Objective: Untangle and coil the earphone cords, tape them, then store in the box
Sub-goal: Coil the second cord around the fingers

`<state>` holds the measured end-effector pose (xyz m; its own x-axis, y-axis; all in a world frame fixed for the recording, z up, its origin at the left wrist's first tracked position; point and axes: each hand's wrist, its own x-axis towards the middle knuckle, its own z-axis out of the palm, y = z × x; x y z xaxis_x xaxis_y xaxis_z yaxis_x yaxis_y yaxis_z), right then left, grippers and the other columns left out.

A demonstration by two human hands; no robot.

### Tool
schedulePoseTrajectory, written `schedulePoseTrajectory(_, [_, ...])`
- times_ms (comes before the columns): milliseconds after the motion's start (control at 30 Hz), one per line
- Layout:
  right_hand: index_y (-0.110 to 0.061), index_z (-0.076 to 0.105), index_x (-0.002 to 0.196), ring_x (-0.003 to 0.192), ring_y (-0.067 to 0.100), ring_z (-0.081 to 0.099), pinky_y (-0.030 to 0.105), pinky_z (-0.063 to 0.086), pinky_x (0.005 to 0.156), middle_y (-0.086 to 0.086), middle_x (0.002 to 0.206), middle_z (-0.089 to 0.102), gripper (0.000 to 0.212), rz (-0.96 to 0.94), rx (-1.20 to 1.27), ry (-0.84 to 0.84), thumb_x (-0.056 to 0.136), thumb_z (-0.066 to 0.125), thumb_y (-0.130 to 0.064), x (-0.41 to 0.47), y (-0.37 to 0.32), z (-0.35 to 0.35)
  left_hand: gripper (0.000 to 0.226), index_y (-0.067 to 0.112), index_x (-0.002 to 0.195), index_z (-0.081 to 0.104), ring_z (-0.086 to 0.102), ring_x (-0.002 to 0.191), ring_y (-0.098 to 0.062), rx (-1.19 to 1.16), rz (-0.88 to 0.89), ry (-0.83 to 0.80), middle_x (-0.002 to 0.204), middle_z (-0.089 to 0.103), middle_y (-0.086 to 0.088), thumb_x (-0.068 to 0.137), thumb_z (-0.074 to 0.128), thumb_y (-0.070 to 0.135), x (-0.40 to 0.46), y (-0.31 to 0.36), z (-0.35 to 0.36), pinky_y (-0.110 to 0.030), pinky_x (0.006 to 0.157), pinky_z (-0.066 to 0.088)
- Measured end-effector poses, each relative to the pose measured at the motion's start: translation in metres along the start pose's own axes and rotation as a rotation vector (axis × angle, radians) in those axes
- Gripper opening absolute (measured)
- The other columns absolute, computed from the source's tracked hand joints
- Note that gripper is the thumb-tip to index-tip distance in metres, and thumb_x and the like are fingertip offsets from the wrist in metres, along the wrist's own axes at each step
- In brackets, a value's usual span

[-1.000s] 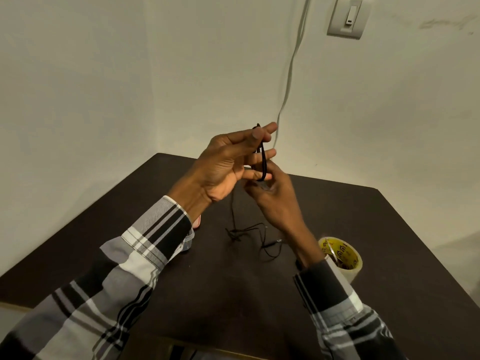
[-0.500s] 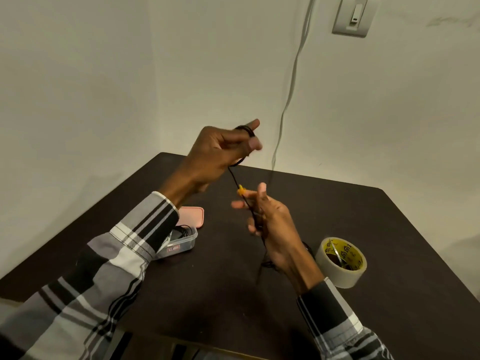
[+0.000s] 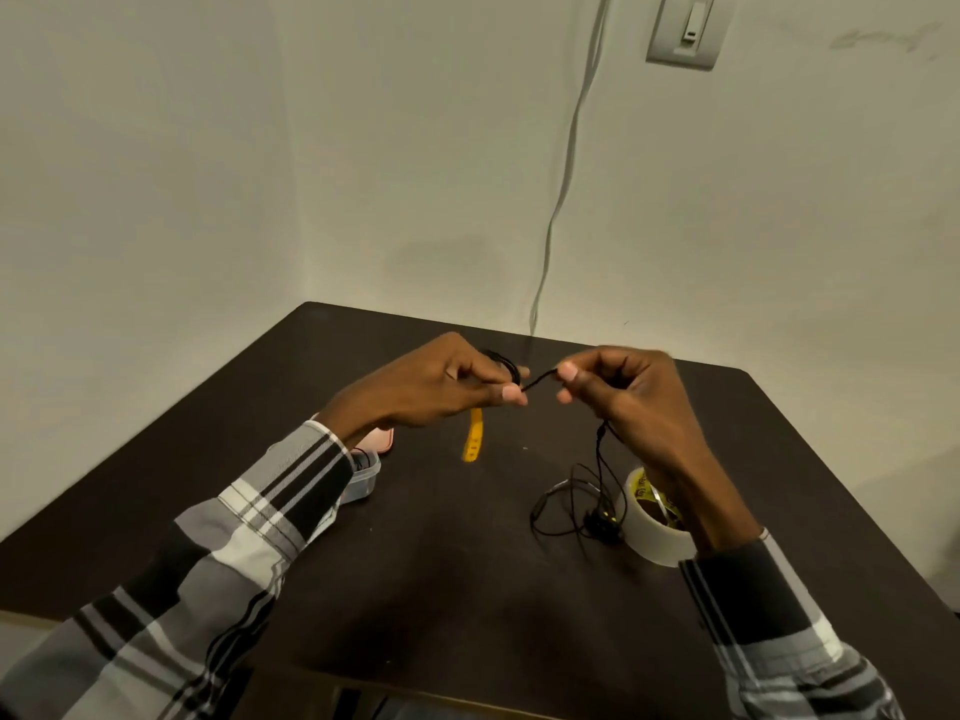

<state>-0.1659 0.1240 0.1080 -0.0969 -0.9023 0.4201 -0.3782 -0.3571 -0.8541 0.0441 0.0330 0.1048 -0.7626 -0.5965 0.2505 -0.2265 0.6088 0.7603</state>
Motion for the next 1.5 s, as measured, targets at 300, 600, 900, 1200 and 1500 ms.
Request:
schedulePoseTrajectory(300, [-0.009, 0.076, 0.085, 0.072, 0.016, 0.068, 0.024, 0.056, 0.073, 0.007, 0.078, 0.074, 0.009, 0.018, -0.032, -0.100, 0.079, 0.079, -0.014, 0.016, 0.015, -0.012, 0.016, 0.014, 0.088, 0.076, 0.051, 0.079, -0.035, -0.382, 0.027, -0.095, 0.124, 0.069, -0.009, 0.094, 0.063, 0.021, -0.017, 0.008, -0.002, -0.032, 0.073, 0.043])
schedulePoseTrajectory(600, [-0.004, 0.062, 0.114, 0.058, 0.014, 0.059, 0.020, 0.048, 0.051, 0.008, 0.076, 0.069, 0.040, 0.368, 0.482, 0.034, 0.078, 0.078, -0.006, 0.009, 0.039, -0.001, 0.033, 0.021, 0.076, 0.076, 0.063, 0.120, -0.030, -0.659, -0.024, 0.097, 0.122, 0.070, -0.010, 0.065, 0.084, 0.051, -0.020, 0.006, -0.018, -0.049, 0.084, 0.049])
schedulePoseTrajectory(900, [0.006, 0.069, 0.092, 0.057, 0.012, 0.062, 0.020, 0.050, 0.051, 0.015, 0.076, 0.074, 0.022, 0.273, 0.198, 0.088, 0.086, 0.074, -0.015, 0.007, 0.045, 0.001, 0.038, 0.019, 0.077, 0.073, 0.063, 0.118, -0.034, -0.737, -0.041, 0.229, 0.123, 0.068, -0.013, 0.061, 0.087, 0.051, -0.022, -0.009, -0.025, -0.059, 0.085, 0.050])
schedulePoseTrajectory(1200, [-0.011, 0.063, 0.077, 0.061, 0.006, 0.054, 0.020, 0.044, 0.061, 0.002, 0.067, 0.062, 0.035, 0.208, -0.033, 0.149, 0.105, 0.046, -0.025, 0.010, 0.057, 0.004, 0.036, 0.021, 0.079, 0.073, 0.063, 0.118, -0.035, -0.754, -0.024, 0.261, 0.125, 0.068, -0.011, 0.063, 0.084, 0.051, -0.024, -0.013, -0.031, -0.060, 0.082, 0.051])
schedulePoseTrajectory(1500, [0.000, 0.069, 0.096, 0.060, 0.003, 0.058, 0.022, 0.041, 0.061, 0.010, 0.078, 0.073, 0.018, 0.298, 0.254, 0.128, 0.085, 0.074, -0.013, 0.007, 0.055, -0.007, 0.037, 0.023, 0.078, 0.073, 0.063, 0.117, -0.036, -0.829, -0.007, 0.343, 0.123, 0.069, -0.009, 0.059, 0.088, 0.051, -0.029, -0.023, -0.043, -0.058, 0.077, 0.055])
